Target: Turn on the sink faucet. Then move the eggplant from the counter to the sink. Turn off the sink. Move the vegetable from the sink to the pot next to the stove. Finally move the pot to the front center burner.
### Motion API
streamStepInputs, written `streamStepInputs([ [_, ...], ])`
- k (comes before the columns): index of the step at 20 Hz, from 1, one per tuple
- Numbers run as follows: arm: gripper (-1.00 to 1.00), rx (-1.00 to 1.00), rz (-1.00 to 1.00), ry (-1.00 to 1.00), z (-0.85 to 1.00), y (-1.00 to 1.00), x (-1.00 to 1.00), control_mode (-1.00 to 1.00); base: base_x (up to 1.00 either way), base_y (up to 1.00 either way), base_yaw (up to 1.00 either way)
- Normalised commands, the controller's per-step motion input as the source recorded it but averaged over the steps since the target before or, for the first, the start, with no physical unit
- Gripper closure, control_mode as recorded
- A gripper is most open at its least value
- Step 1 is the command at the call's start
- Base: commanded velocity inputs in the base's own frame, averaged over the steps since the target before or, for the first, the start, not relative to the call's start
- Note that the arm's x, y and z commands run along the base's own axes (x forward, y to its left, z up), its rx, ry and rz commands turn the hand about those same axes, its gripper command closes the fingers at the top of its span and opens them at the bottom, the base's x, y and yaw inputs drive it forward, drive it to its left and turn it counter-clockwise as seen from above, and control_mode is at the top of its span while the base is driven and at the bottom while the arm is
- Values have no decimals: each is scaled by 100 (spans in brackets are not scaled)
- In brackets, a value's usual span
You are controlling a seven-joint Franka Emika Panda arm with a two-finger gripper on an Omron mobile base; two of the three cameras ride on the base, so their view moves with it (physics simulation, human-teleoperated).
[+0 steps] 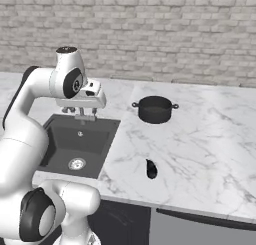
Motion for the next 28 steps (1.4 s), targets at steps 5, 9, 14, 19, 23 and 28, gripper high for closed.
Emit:
streamStepInputs([
  [5,-100,0,0,0,0,0,0,100,28,-49,-6],
  [9,-100,0,0,0,0,0,0,100,34,-31,-7],
  [14,-100,0,0,0,0,0,0,100,42,-4,-8],
  [19,-100,0,0,0,0,0,0,100,54,0,-5],
  [23,-100,0,0,0,0,0,0,100,38,1,0],
  [28,-100,0,3,-4,-6,0,-23,-100,0,0,0],
])
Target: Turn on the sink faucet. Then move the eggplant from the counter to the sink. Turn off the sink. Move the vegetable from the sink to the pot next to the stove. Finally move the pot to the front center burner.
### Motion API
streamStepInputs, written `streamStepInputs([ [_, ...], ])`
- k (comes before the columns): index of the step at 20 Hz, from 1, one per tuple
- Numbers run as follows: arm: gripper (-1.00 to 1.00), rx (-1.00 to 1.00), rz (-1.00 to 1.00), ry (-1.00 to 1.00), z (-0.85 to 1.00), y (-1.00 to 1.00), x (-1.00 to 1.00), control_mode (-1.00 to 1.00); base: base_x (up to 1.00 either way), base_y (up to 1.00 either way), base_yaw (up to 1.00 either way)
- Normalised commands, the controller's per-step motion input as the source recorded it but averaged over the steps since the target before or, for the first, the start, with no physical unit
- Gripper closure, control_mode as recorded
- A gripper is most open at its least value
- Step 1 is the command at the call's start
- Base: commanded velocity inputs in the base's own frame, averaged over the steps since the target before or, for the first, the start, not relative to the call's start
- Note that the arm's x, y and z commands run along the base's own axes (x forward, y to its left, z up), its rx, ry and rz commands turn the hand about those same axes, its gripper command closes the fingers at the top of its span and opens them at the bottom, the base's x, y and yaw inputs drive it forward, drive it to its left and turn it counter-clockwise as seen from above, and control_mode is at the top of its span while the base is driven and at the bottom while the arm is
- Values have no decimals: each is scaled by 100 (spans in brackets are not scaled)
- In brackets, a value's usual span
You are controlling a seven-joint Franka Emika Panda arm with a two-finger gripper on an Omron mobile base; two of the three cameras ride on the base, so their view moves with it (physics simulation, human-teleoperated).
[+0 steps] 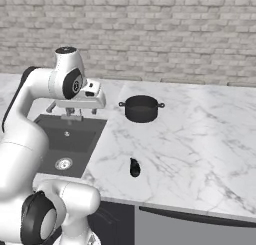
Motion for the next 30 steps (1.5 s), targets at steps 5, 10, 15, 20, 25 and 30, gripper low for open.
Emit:
streamStepInputs([
  [5,-100,-1,13,-10,-65,55,-37,-100,0,0,0],
  [10,-100,1,20,-1,-70,30,0,-100,0,0,0],
  [15,-100,9,21,-2,-30,2,18,-100,0,0,0],
  [20,-100,12,19,-9,-18,17,34,-100,0,0,0],
  [25,-100,8,17,-3,5,10,21,-100,0,0,0],
  [30,-100,7,14,-5,27,10,16,-100,0,0,0],
])
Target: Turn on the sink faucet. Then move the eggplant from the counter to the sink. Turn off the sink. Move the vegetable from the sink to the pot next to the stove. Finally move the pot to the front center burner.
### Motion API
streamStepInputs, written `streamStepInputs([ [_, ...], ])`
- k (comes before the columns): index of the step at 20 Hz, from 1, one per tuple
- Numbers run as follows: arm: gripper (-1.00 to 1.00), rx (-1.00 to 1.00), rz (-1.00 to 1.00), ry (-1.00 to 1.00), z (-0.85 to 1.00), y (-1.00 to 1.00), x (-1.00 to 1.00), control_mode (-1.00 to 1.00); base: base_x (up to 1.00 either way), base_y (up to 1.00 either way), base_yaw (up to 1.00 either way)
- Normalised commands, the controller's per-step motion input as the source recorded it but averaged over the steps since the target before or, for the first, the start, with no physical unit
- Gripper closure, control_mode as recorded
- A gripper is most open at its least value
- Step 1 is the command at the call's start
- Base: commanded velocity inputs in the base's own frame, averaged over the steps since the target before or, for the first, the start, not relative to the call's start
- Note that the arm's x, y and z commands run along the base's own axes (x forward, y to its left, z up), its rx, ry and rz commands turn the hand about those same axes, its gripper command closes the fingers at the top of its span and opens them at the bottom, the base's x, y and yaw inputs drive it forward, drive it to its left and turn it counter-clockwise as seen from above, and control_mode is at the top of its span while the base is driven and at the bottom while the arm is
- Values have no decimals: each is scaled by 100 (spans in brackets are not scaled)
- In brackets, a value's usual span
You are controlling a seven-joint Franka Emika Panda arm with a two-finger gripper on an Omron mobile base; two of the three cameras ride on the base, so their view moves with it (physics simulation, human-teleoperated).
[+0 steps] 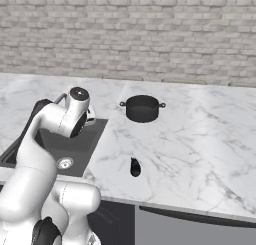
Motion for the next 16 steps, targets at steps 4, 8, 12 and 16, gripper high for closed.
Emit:
streamStepInputs([
  [4,-100,5,11,-16,25,13,22,-100,0,0,0],
  [8,-100,6,10,-24,7,7,18,-100,0,0,0],
  [12,-100,10,9,-24,0,7,16,-100,0,0,0],
  [16,-100,2,2,-10,-8,4,6,-100,0,0,0],
])
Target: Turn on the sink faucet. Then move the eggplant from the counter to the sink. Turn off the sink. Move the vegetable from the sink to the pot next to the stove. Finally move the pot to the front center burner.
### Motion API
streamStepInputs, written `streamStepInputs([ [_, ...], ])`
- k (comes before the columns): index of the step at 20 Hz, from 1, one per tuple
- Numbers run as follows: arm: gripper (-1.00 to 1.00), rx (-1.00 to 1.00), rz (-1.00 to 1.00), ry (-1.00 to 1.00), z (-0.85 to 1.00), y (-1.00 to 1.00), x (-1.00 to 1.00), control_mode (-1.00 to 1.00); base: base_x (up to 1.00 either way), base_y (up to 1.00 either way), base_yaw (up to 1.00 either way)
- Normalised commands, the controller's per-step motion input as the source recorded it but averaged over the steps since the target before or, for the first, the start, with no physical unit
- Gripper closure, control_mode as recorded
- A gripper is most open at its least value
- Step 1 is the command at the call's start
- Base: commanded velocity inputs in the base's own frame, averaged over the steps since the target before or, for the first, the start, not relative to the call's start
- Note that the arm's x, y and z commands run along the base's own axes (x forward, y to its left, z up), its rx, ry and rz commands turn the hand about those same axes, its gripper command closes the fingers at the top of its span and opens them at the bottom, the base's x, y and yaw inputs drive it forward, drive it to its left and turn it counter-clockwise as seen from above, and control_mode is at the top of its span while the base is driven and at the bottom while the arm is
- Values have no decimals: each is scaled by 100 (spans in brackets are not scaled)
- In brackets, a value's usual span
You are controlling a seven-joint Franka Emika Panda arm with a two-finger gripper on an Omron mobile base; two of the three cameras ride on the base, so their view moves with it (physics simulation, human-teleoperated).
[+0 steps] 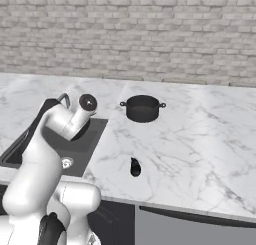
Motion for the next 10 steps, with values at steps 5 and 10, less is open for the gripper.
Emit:
streamStepInputs([
  [5,-100,0,0,-12,-10,13,15,-100,0,0,0],
  [10,-100,0,2,-8,-16,17,36,-100,0,0,0],
])
